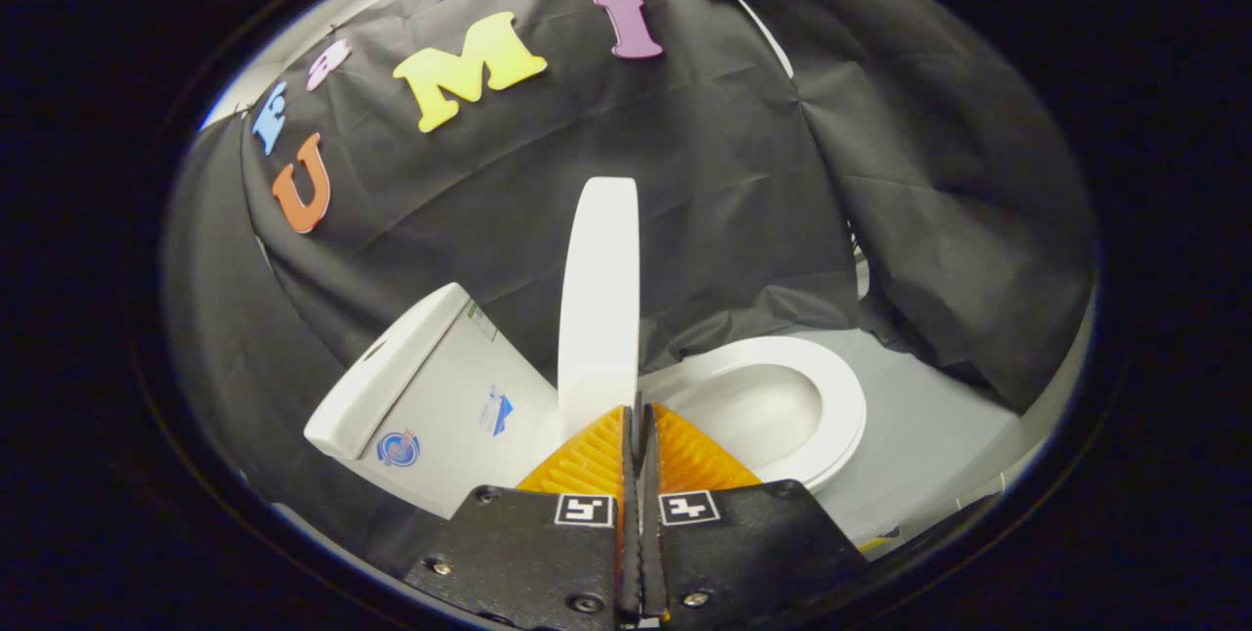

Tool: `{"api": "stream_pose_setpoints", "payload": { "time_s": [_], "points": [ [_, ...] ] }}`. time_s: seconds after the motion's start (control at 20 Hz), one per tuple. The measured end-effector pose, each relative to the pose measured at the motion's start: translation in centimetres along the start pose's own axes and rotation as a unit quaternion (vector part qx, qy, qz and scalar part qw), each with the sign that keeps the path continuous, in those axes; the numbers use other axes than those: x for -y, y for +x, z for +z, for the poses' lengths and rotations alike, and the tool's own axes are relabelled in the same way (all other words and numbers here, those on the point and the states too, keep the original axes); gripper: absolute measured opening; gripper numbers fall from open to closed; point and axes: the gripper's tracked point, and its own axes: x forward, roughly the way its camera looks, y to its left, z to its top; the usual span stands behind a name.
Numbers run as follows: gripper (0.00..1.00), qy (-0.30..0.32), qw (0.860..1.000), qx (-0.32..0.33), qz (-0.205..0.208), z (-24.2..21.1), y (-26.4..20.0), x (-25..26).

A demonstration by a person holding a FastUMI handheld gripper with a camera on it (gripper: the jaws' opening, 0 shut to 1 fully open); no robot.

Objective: Open the toilet lid.

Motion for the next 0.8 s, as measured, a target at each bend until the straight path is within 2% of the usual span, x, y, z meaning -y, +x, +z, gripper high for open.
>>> {"api": "stream_pose_setpoints", "payload": {
  "time_s": [0.45,0.8],
  "points": [
    [0.05,-0.046,0.999,0.012,-0.025,-0.1,-0.1,-2.9],
    [0.06,-0.082,0.996,0.02,-0.028,-0.4,-0.3,-5.5]
  ]
}}
